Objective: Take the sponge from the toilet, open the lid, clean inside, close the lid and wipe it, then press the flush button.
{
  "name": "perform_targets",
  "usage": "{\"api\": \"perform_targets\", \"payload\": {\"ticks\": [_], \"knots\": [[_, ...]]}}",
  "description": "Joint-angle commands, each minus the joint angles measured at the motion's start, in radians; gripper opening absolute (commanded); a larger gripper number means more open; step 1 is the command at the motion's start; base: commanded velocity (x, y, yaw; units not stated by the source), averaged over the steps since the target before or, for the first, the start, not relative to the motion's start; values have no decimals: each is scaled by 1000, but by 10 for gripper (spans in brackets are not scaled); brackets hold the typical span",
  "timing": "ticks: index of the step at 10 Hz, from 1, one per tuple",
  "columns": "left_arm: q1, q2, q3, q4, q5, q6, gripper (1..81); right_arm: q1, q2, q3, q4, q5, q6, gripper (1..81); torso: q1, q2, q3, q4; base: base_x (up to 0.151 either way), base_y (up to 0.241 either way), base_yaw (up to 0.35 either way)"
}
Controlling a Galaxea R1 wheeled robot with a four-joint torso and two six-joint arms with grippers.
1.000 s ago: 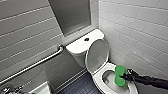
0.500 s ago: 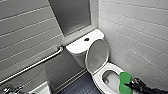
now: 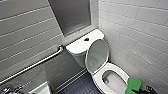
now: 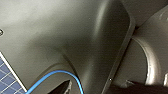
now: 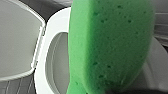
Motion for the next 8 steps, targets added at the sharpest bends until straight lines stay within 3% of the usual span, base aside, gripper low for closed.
{"api": "perform_targets", "payload": {"ticks": [1, 5, 8], "knots": [[18, -3, 3, -12, 85, 9, 811, -39, -108, 108, 8, 102, 0, 10, 0, 0, 0, 0, 0, 0, 0], [20, -3, 3, -10, 85, 9, 811, -222, -105, 184, 8, 224, -9, 10, 0, 0, 0, 0, 0, 0, 0], [20, -3, 5, -4, 85, 9, 811, -283, -120, 236, 10, 218, -60, 10, 0, 0, 0, 0, 0, 0, 0]]}}
